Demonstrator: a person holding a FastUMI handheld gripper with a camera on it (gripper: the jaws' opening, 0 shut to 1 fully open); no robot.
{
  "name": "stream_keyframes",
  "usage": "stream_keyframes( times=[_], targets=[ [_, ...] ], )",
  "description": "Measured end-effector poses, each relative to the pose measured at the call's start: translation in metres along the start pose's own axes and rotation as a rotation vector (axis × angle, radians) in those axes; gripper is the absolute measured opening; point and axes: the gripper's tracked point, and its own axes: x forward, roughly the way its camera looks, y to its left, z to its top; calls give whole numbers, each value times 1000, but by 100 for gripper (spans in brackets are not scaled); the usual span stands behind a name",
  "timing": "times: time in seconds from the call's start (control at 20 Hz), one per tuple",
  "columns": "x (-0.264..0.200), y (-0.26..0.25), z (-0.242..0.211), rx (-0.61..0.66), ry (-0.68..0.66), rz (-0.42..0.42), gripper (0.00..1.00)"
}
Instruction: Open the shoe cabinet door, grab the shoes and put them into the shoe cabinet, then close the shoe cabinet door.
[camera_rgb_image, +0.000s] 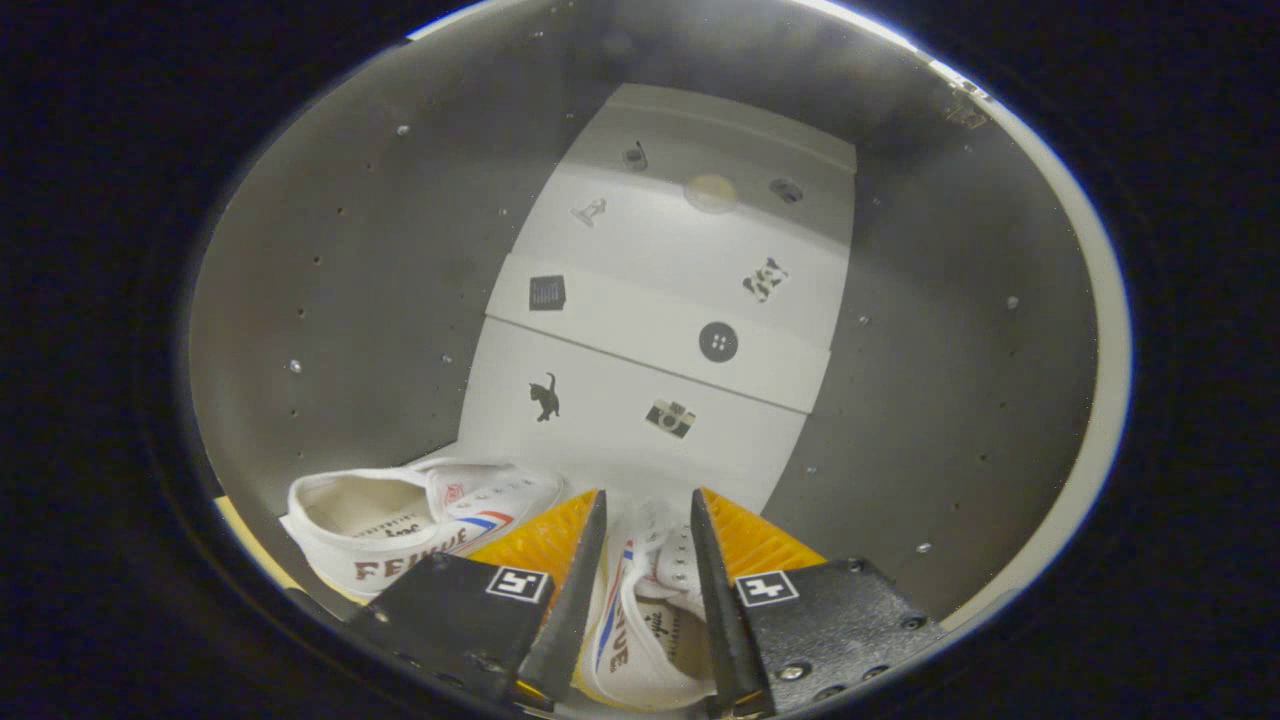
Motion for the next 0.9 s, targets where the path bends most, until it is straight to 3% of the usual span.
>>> stream_keyframes(
  times=[0.15, 0.25, 0.35, 0.55, 0.9],
  targets=[
    [-31, -4, 14, 40, -10, -35, 71],
    [-59, 6, 27, 70, -11, -3, 82],
    [-90, 16, 39, 55, -9, 43, 100],
    [-159, 14, 83, 6, -46, 14, 100],
    [-325, 9, 167, 49, -142, -20, 100]
  ],
)
